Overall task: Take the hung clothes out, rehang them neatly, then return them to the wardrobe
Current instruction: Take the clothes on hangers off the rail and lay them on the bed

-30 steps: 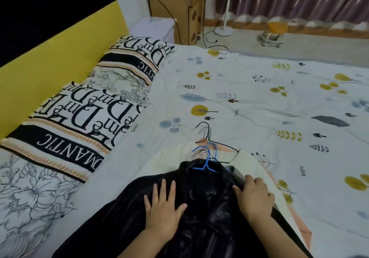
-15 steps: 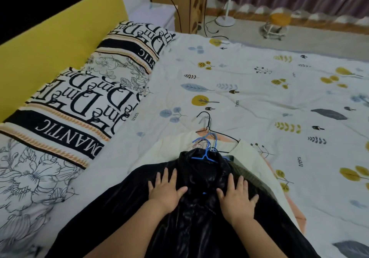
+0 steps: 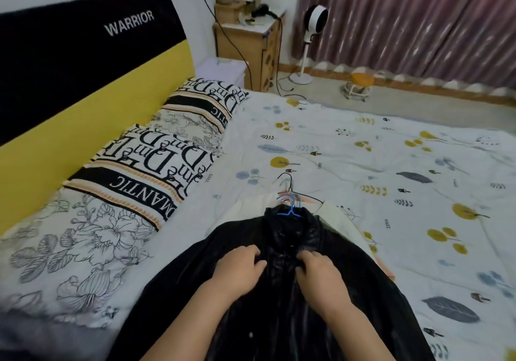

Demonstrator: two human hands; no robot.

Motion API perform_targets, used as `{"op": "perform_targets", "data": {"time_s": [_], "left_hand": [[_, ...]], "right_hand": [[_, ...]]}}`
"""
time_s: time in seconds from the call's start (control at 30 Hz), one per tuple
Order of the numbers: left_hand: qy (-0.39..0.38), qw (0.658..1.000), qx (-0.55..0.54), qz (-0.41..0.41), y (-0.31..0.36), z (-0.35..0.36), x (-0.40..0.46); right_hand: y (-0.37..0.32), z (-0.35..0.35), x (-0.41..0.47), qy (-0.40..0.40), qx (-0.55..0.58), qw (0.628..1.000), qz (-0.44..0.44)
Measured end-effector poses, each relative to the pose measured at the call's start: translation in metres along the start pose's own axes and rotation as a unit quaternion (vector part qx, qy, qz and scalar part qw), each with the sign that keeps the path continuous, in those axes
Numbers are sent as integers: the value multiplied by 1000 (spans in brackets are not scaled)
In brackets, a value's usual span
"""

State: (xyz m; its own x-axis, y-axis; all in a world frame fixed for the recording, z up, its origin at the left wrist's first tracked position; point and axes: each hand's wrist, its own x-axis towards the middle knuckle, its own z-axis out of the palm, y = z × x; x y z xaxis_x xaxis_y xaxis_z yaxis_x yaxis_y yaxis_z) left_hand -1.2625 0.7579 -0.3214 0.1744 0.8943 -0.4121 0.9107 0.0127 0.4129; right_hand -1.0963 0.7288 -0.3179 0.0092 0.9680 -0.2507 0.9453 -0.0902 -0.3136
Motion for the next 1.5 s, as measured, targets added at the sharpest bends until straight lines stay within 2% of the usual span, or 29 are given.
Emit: {"op": "perform_targets", "data": {"time_s": [0.13, 0.33, 0.5, 0.63, 0.8, 0.97, 1.23, 1.37, 1.5], "left_hand": [[26, 1000, -4, 13, -14, -19, -69], [98, 995, -1, -14, -41, -55, -166], [179, 981, -21, -66, -60, -76, -243], [252, 957, -36, -137, -71, -85, -302], [359, 905, -82, -211, -66, -74, -382], [455, 832, -120, -292, -60, -36, -460], [500, 713, -147, -468, -67, 23, -602], [533, 653, -160, -514, -71, 46, -674], [548, 608, -156, -553, -77, 72, -751]], "right_hand": [[-40, -16, -58, -18, -39, 998, -45], [-97, -48, -127, -62, -87, 991, -77], [-138, -79, -169, -43, -79, 986, -139], [-165, -94, -199, -46, -60, 973, -216], [-188, -101, -237, -52, -59, 938, -336], [-207, -91, -280, -88, -60, 894, -435], [-259, -55, -377, -136, -83, 799, -580], [-289, -34, -441, -150, -95, 745, -643], [-319, -12, -513, -149, -92, 689, -703]]}}
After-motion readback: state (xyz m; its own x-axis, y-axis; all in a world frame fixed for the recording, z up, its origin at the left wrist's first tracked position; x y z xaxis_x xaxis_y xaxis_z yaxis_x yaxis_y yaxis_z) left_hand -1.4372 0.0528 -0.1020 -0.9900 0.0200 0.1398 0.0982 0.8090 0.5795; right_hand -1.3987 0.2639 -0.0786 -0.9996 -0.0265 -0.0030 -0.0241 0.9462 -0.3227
